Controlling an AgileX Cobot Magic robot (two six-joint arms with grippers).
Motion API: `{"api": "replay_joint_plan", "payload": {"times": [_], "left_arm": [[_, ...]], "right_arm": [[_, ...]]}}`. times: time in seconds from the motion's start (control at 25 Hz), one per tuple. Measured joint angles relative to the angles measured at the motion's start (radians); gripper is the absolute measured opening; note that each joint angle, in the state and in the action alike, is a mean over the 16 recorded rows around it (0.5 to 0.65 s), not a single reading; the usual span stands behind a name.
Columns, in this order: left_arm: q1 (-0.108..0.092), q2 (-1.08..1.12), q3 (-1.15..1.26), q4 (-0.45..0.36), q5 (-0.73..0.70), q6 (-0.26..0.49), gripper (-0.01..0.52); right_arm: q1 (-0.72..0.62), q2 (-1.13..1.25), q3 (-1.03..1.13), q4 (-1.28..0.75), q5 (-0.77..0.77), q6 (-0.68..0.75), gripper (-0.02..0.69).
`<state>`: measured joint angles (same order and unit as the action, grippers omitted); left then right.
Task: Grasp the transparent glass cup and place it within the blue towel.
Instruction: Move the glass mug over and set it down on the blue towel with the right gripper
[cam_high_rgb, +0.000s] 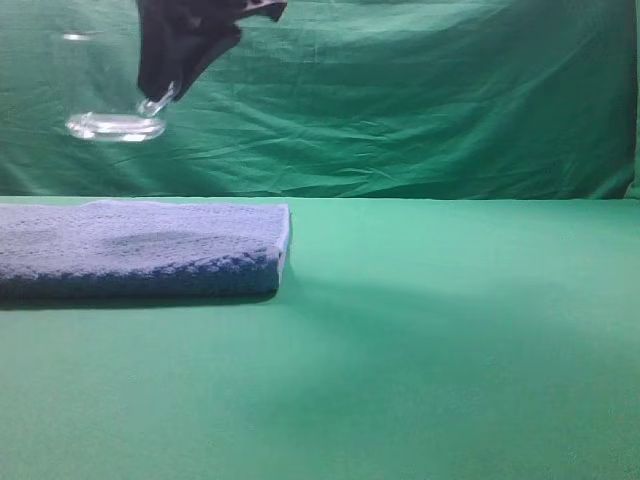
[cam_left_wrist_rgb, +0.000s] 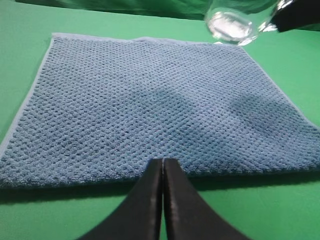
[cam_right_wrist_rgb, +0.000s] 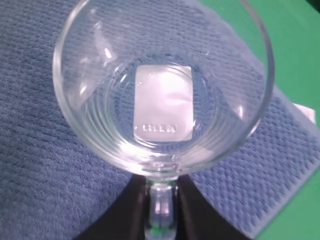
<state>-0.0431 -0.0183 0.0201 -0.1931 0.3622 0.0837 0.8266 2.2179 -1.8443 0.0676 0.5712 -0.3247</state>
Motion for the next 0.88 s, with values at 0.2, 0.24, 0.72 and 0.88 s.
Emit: {"api": "replay_joint_plan", "payload": {"times": [0.2,0.24,0.72,0.88], "left_arm": [[0.000,0.000,0.000,0.000,0.000,0.000,0.000],[0.000,0.000,0.000,0.000,0.000,0.000,0.000],[0.000,0.000,0.000,0.000,0.000,0.000,0.000],[0.000,0.000,0.000,0.000,0.000,0.000,0.000]], "right_arm": [[0.004,0.025,-0.027,0.000,0.027,0.000,0.245],[0.004,0.021,-0.029,-0.002,0.039,0.001,0.272],[0.003,-0.230,-0.034,-0.115,0.324,0.116,0.266],[0.002,-0.381,-0.018,-0.167,0.420,0.194,0.133]]}}
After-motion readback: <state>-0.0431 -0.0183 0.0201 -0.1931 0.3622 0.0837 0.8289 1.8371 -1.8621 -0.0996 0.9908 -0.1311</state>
